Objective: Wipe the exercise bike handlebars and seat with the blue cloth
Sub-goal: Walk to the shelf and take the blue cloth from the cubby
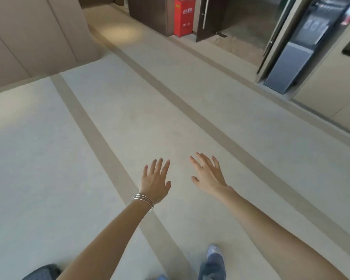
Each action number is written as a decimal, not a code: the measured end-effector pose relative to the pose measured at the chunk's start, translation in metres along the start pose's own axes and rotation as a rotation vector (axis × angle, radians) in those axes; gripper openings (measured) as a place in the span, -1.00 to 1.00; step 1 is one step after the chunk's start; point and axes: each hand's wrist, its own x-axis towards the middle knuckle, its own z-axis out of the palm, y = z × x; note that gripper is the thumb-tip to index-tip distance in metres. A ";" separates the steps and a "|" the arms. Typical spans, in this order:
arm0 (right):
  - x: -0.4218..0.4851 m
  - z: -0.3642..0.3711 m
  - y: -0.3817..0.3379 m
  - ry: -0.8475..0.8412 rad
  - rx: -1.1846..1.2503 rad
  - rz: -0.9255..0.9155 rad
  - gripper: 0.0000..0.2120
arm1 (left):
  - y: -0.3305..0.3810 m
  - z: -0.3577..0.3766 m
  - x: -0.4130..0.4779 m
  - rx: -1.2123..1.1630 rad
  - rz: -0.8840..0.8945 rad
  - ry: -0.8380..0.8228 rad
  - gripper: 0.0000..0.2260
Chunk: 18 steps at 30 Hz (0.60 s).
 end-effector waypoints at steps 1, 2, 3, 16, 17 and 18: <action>-0.007 -0.003 0.022 0.006 -0.004 0.032 -0.37 | 0.017 -0.001 0.009 0.014 0.026 -0.004 -0.39; -0.013 -0.006 0.044 0.010 -0.008 0.063 -0.37 | 0.035 -0.003 0.019 0.024 0.047 -0.009 -0.39; -0.020 -0.010 0.066 0.014 -0.011 0.091 -0.37 | 0.053 -0.006 0.029 0.031 0.066 -0.012 -0.39; -0.095 -0.053 0.304 0.069 0.015 0.394 -0.36 | 0.294 -0.037 0.143 0.094 0.339 0.041 -0.40; -0.100 -0.054 0.316 0.072 0.022 0.415 -0.36 | 0.308 -0.039 0.149 0.103 0.363 0.039 -0.39; -0.105 -0.056 0.327 0.077 0.028 0.437 -0.36 | 0.321 -0.042 0.155 0.111 0.387 0.034 -0.39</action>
